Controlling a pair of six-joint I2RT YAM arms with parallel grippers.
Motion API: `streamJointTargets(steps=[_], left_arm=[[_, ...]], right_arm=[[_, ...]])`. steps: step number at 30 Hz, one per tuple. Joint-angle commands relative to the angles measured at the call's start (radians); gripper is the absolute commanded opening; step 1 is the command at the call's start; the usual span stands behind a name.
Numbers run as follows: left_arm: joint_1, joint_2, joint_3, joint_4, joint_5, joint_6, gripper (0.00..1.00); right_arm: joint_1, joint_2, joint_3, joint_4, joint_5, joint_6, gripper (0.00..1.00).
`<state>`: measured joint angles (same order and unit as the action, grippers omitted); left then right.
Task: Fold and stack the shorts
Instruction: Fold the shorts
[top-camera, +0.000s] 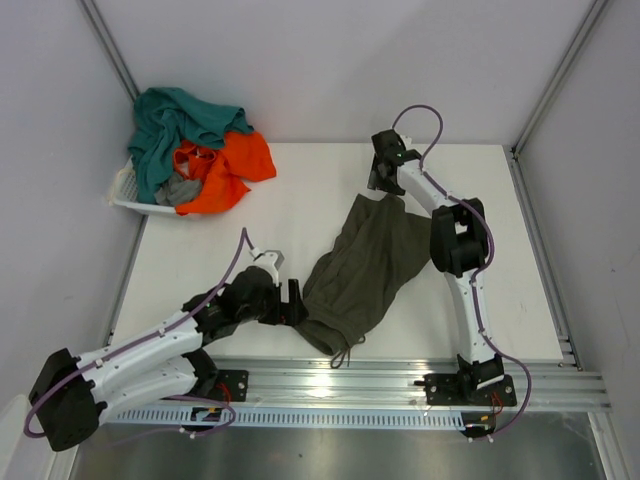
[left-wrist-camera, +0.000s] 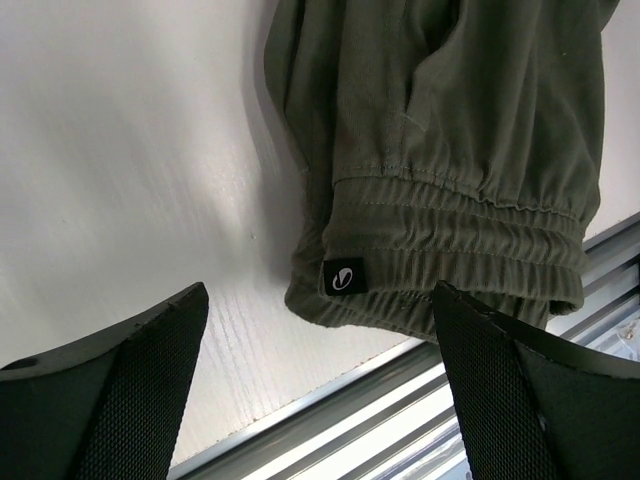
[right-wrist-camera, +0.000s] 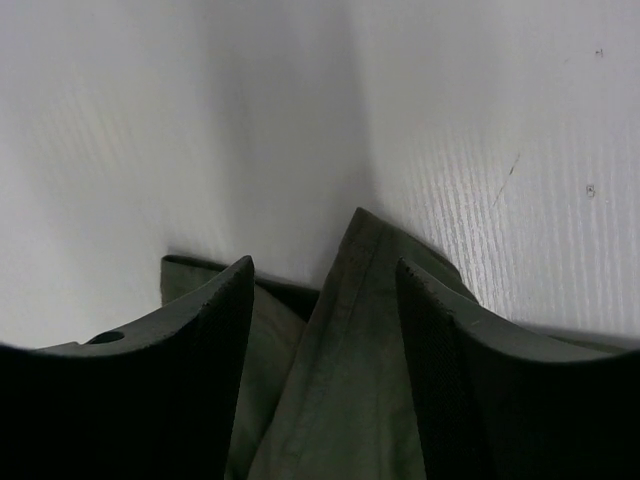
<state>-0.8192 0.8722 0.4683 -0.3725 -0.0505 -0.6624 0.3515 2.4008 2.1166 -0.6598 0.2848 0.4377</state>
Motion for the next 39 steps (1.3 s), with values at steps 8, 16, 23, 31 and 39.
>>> streamJointTargets(steps=[8, 16, 23, 31, 39], left_arm=[[0.009, 0.063, 0.035, 0.084, -0.023, 0.017, 0.88], [0.009, 0.102, 0.035, 0.122, -0.026, 0.020, 0.79], [0.009, 0.117, 0.035, 0.153, -0.014, 0.027, 0.53], [0.009, 0.094, 0.032, 0.156, -0.008, 0.034, 0.24], [0.009, -0.024, -0.016, 0.121, 0.005, 0.018, 0.00]], right_arm=[[-0.002, 0.000, -0.050, 0.029, 0.050, 0.012, 0.55], [0.000, 0.006, -0.056, 0.037, 0.040, 0.010, 0.26], [0.009, -0.048, -0.067, 0.046, 0.040, 0.016, 0.00], [0.040, -0.115, -0.029, 0.022, 0.037, 0.012, 0.00], [0.079, -0.144, 0.022, 0.008, 0.057, 0.012, 0.00]])
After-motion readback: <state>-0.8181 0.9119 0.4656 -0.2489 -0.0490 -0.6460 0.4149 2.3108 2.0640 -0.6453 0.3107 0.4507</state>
